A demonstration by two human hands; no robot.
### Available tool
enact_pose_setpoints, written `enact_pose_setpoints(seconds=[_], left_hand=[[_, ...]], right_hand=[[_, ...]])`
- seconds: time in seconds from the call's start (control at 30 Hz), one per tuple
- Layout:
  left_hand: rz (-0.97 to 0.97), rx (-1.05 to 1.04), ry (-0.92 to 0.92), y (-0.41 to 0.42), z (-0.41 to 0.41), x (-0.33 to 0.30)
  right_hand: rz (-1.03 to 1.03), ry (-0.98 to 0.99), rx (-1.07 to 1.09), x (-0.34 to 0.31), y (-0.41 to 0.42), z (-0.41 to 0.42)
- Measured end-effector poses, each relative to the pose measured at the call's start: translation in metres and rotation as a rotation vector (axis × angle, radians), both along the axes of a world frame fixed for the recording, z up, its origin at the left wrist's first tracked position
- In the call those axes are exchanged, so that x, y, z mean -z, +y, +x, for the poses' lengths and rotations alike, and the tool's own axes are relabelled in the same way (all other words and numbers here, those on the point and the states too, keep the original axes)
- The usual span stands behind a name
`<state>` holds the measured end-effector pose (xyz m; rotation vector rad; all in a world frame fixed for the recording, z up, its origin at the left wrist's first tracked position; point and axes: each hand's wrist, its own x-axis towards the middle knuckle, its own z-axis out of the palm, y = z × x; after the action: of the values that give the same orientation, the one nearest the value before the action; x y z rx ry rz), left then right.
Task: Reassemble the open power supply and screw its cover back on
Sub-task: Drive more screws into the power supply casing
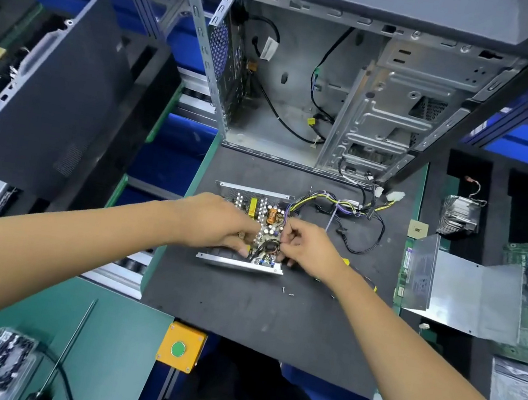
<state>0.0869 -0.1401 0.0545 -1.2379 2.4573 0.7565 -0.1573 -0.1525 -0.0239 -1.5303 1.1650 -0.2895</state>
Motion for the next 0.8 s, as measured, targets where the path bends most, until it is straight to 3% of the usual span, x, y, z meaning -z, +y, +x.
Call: enact_pose_setpoints(seconds=[0.1, 0.17, 0.47, 0.6, 0.8], left_hand=[[-0.108, -0.125, 0.233, 0.005, -0.011, 0.009], [-0.172, -0.152, 0.271, 0.006, -0.023, 0.019], [-0.041, -0.280, 0.202, -0.014, -0.067, 0.042], [-0.055, -0.241, 0.150, -0.019, -0.073, 0.035], [0.008, -0.189, 0.070, -0.021, -0.092, 0.019]], right_hand=[[0.017, -0.010, 0.007, 0.004, 0.002, -0.001], [0.019, -0.035, 0.026, 0.005, 0.003, -0.001], [0.128, -0.197, 0.158, 0.012, 0.000, -0.004], [0.169, -0.239, 0.263, 0.013, 0.005, -0.006], [-0.111, -0.049, 0.217, 0.014, 0.014, -0.015]])
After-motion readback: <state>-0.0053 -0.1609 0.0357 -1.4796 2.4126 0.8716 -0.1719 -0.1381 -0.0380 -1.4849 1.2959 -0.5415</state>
